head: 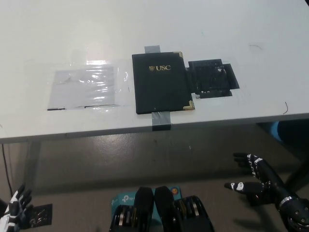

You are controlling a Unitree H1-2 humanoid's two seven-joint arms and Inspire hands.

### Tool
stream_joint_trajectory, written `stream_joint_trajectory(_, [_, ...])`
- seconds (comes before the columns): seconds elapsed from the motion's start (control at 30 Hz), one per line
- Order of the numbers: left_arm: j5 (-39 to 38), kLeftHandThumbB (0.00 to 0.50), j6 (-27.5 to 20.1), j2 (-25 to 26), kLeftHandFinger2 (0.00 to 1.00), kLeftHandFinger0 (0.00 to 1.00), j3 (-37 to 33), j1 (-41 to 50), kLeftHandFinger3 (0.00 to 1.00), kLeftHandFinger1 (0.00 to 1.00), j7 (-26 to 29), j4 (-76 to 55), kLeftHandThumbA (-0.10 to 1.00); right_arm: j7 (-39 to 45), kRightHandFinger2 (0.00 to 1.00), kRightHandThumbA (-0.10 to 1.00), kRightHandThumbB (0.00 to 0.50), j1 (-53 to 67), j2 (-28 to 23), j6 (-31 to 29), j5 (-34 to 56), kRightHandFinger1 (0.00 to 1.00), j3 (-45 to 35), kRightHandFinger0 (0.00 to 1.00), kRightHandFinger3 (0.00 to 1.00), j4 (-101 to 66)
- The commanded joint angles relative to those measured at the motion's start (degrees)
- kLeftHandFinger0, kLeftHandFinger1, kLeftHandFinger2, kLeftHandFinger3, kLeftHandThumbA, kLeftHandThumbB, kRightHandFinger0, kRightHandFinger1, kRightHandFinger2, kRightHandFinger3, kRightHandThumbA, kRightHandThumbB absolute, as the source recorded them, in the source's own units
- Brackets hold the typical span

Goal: The robot uses its left hand to push the cover of the diary kept in the middle of the desk towards the right to close it

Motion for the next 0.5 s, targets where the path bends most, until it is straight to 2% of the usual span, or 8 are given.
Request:
stream_joint_trajectory(0.0, [-2.02, 0.378, -5.02, 0.66, 1.0, 1.0, 1.26, -1.09, 1.0, 1.0, 0.07, 3.05, 1.0, -0.84, 0.83, 1.0, 0.467, -1.17, -0.3, -2.22, -0.06, 0.87, -0.75, 0.82, 0.83, -0.92])
stream_joint_trajectory(0.03, [-2.09, 0.386, -4.98, 0.74, 1.0, 1.0, 1.57, -1.3, 1.0, 1.0, 0.2, 3.9, 1.0, -0.88, 0.83, 1.0, 0.461, -1.27, -0.32, -2.48, -0.36, 0.87, -0.5, 0.83, 0.83, -0.67])
stream_joint_trajectory(0.17, [-2.38, 0.445, -3.65, 0.75, 1.0, 1.0, 2.37, -2.02, 1.0, 1.0, 0.59, 5.6, 1.0, -1.05, 0.82, 1.0, 0.488, -1.5, -0.16, -2.51, -0.31, 0.86, -0.59, 0.81, 0.83, -0.16])
stream_joint_trajectory(0.2, [-2.33, 0.433, -3.6, 0.82, 1.0, 1.0, 2.52, -2.15, 1.0, 1.0, 0.65, 5.47, 1.0, -0.97, 0.82, 1.0, 0.489, -1.55, -0.08, -2.55, -0.1, 0.86, -0.67, 0.82, 0.83, -0.12])
stream_joint_trajectory(0.3, [-3.2, 0.449, -2.01, 0.92, 1.0, 1.0, 3.08, -2.75, 1.0, 1.0, 0.52, 5.37, 1.0, -1.07, 0.82, 1.0, 0.5, -1.99, 0.3, -2.5, 0.34, 0.86, -0.98, 0.82, 0.82, 0.46])
stream_joint_trajectory(0.4, [-3.51, 0.436, -1.51, 0.17, 1.0, 1.0, 3.77, -2.95, 1.0, 1.0, 1.16, 5.27, 1.0, -0.93, 0.83, 1.0, 0.5, -1.61, 0.61, -1.91, 0.81, 0.88, -1.37, 0.84, 0.82, -0.14])
stream_joint_trajectory(0.47, [-3.57, 0.461, -1.25, -0.32, 1.0, 1.0, 4.13, -2.84, 1.0, 1.0, 1.43, 4.83, 1.0, -1.23, 0.83, 1.0, 0.498, -1.59, 0.42, -1.72, -0.11, 0.87, -0.97, 0.82, 0.83, -0.37])
